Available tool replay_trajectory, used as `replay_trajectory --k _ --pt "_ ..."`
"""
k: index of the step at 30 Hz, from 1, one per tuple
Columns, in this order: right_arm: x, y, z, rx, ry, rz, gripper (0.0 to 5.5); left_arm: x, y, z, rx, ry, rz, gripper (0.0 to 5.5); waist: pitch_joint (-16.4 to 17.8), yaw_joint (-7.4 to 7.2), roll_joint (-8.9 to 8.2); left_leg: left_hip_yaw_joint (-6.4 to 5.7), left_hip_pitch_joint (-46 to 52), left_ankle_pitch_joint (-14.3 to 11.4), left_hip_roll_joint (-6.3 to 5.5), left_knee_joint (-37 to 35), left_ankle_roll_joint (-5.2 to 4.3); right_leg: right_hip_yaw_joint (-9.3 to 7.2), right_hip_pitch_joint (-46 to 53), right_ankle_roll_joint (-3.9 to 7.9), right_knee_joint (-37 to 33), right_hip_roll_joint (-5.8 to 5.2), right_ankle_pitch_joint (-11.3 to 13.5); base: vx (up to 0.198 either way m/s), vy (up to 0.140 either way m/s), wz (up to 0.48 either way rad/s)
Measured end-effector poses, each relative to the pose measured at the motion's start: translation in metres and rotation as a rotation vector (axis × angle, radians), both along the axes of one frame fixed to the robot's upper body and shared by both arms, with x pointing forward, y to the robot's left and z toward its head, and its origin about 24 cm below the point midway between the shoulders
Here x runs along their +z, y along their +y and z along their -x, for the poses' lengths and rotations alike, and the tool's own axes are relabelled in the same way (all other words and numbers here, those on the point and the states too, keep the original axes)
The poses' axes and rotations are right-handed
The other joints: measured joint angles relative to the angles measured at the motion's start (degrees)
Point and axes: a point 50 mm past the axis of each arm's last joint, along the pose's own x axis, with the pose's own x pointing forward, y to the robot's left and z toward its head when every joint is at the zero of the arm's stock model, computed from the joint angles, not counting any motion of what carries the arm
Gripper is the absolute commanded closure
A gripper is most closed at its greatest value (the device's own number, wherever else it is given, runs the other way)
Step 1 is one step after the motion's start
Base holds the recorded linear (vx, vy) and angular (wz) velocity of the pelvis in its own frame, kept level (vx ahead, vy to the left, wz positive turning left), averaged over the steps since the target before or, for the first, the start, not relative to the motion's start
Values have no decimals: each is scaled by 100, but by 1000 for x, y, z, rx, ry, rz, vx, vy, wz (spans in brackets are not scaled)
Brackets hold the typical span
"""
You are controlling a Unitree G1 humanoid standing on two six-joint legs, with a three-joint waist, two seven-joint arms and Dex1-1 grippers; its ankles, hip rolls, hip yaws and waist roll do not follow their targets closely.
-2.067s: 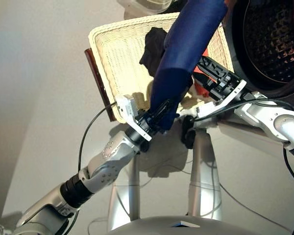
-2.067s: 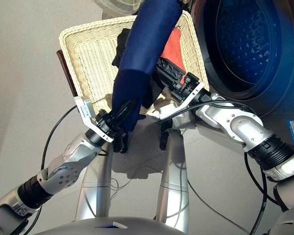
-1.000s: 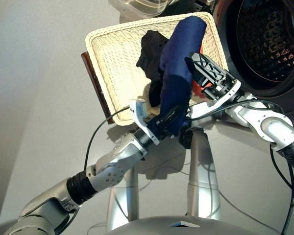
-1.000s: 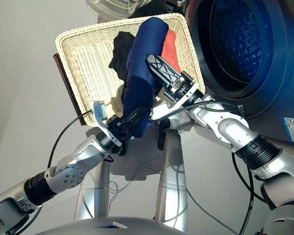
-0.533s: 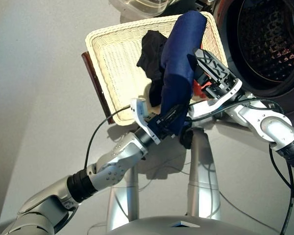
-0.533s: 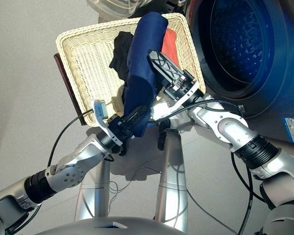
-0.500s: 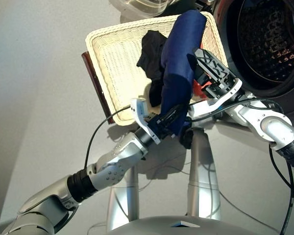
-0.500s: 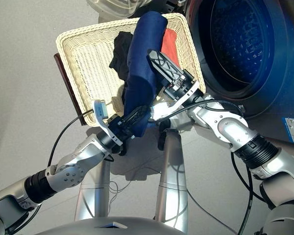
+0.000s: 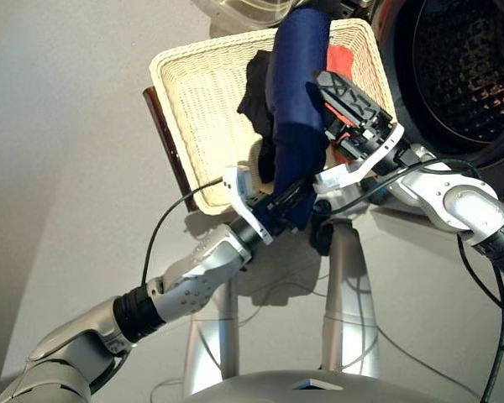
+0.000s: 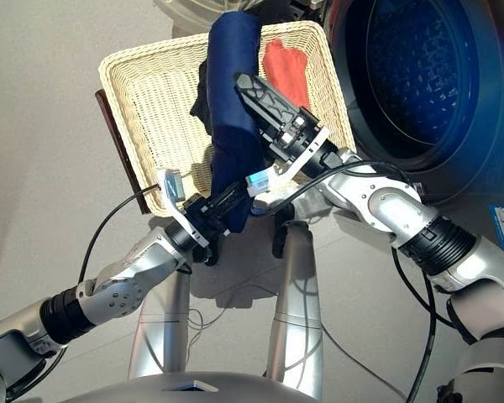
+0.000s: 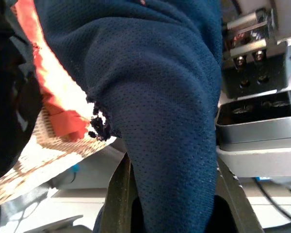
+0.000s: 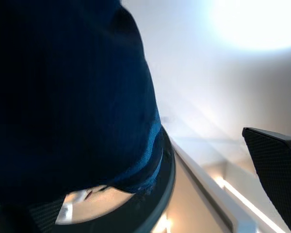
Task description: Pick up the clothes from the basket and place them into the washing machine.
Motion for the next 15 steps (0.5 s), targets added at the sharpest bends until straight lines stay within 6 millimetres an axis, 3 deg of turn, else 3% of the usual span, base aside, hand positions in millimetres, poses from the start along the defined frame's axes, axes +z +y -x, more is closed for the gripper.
replay_trajectory --k 1,5,15 --pt "1 1 0 0 2 23 550 0 0 0 0 0 -2 550 3 1 -2 0 0 0 0 0 0 0 0 0 0 -2 -1 0 0 0" --pt "8 3 1 1 -8 95 533 2 -1 -1 -5 -10 -4 550 16 -8 -18 -1 -1 -1 1 0 -1 0 0 -1 0 -3 -1 0 0 0" --pt "13 -3 3 -25 3 247 550 0 2 -1 -24 -12 -61 550 43 -22 -50 -3 -4 -1 -1 1 -1 -1 2 0 -1 -6 -2 0 0 0"
